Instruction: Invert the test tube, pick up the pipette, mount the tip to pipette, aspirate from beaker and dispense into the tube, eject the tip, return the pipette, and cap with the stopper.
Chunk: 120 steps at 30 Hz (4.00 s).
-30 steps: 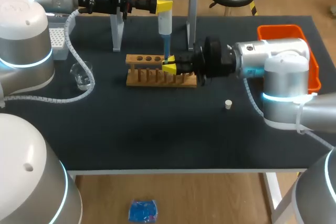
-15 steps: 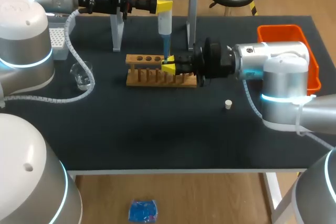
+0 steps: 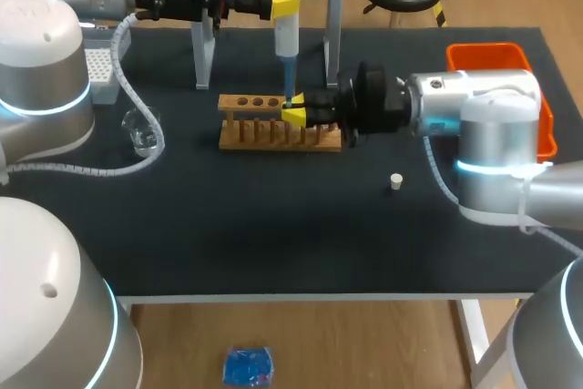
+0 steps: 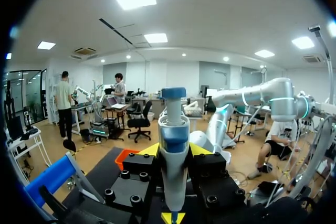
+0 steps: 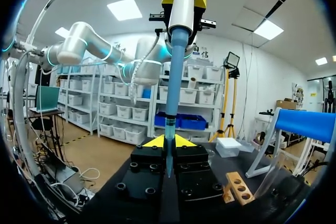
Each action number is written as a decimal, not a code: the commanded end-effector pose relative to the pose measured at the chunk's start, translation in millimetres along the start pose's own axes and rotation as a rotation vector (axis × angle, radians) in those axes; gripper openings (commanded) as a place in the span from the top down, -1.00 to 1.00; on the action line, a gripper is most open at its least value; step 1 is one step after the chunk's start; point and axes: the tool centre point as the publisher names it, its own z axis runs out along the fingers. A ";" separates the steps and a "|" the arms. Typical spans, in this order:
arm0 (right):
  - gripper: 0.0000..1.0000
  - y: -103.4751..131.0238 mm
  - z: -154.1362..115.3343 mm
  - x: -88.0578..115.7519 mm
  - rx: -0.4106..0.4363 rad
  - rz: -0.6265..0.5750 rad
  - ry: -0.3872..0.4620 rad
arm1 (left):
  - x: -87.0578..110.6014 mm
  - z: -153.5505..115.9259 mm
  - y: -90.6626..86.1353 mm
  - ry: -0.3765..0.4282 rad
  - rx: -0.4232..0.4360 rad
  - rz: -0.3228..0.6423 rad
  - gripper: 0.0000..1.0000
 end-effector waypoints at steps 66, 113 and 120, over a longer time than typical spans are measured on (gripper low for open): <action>-1.00 -50.7 -74.1 -19.0 0.276 -0.106 -0.065 | -5.2 -30.3 16.9 -0.061 -0.052 0.014 1.00; -1.00 -50.7 -74.1 -19.0 0.276 -0.106 -0.065 | -93.3 -221.9 114.5 -0.064 -0.016 0.120 1.00; -1.00 -50.7 -74.1 -19.0 0.276 -0.106 -0.065 | -98.6 -223.9 122.1 -0.065 -0.014 0.094 1.00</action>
